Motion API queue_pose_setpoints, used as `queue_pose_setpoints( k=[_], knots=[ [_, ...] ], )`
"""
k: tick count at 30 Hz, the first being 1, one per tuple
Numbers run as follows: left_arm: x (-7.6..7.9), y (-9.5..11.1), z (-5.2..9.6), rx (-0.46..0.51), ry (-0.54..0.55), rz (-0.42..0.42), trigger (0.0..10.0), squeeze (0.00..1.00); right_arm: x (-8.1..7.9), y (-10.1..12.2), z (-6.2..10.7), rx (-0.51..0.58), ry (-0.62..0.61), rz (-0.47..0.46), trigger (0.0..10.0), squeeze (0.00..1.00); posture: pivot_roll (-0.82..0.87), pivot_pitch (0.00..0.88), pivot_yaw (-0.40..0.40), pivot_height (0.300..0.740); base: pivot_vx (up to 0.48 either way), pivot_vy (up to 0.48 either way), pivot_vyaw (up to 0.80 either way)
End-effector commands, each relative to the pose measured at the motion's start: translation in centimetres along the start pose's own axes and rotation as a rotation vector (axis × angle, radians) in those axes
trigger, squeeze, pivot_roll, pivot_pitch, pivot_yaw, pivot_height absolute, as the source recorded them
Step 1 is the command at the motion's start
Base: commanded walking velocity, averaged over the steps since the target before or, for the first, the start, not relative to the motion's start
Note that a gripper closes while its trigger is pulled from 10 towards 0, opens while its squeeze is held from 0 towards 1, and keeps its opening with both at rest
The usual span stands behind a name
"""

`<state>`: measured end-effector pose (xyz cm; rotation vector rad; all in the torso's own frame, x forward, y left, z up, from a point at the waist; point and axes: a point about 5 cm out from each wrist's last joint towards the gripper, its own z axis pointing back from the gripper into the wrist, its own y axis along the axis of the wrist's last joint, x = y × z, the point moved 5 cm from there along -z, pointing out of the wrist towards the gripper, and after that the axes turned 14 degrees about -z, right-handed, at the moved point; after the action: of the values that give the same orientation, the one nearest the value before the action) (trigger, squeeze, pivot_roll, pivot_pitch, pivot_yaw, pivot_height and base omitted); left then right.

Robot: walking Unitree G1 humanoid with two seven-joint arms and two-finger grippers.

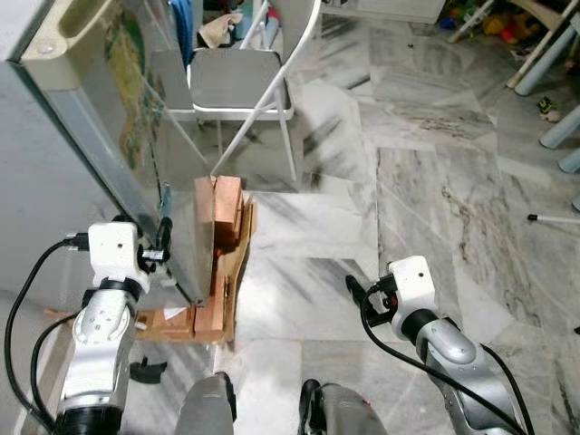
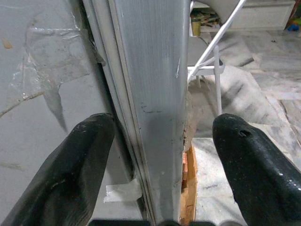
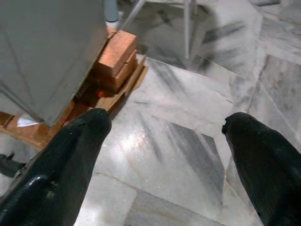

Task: Restocking fridge

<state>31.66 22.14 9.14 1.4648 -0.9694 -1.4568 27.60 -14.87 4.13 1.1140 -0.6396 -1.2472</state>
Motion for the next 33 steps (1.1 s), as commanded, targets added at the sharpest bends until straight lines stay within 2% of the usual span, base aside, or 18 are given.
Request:
queue_pose_setpoints(
  k=[1,6,11,14,24,26,28,31,32,33],
  knots=[
    [-0.7,0.6,-0.6,0.019,0.013,-0.023,10.0,0.0,-0.4,0.1,0.2,0.0,0.029,0.009,10.0,0.0,0.09,0.153,-0.059,0.74,0.0,0.0,0.0],
    [-0.3,1.9,-1.5,0.063,-0.003,-0.027,10.0,0.0,-1.0,-0.7,0.3,-0.045,0.063,-0.006,10.0,0.0,0.09,0.145,-0.059,0.74,0.0,0.0,0.0],
    [1.1,3.8,-2.1,0.128,-0.055,-0.018,10.0,0.0,-0.3,-1.6,0.4,-0.087,0.058,0.014,10.0,0.0,0.08,0.149,-0.054,0.74,0.0,0.0,0.0],
    [1.8,4.5,-2.2,0.149,-0.087,0.003,10.0,0.0,0.4,-3.2,0.0,-0.115,0.051,0.007,10.0,0.0,0.08,0.148,-0.052,0.74,0.0,0.0,0.0],
    [1.9,5.6,-2.8,0.185,-0.073,0.0,10.0,0.0,1.5,-5.5,-0.9,-0.162,0.046,-0.002,10.0,0.0,0.09,0.147,-0.058,0.74,0.0,0.0,0.0],
    [2.0,6.4,-3.4,0.207,-0.068,-0.005,10.0,0.0,1.6,-6.2,-1.1,-0.193,0.053,-0.009,10.0,0.0,0.09,0.147,-0.058,0.74,0.0,0.0,0.0],
    [2.4,8.1,-4.3,0.251,-0.077,-0.006,10.0,0.0,1.9,-7.5,-1.3,-0.242,0.058,-0.016,10.0,0.0,0.09,0.144,-0.059,0.74,0.0,0.0,0.0],
    [3.1,10.0,-5.1,0.296,-0.106,0.004,10.0,0.0,2.2,-8.2,-1.6,-0.249,0.072,-0.022,10.0,0.0,0.09,0.143,-0.059,0.74,0.0,0.0,0.0],
    [3.7,10.8,-5.4,0.315,-0.125,0.014,10.0,0.0,2.2,-8.1,-1.7,-0.233,0.082,-0.025,10.0,0.0,0.1,0.142,-0.059,0.74,0.0,0.0,0.0],
    [5.8,12.9,-5.9,0.354,-0.206,0.064,10.0,0.0,1.8,-7.1,-2.0,-0.142,0.119,-0.043,10.0,0.0,0.1,0.139,-0.057,0.74,0.0,0.0,0.0]
  ],
)
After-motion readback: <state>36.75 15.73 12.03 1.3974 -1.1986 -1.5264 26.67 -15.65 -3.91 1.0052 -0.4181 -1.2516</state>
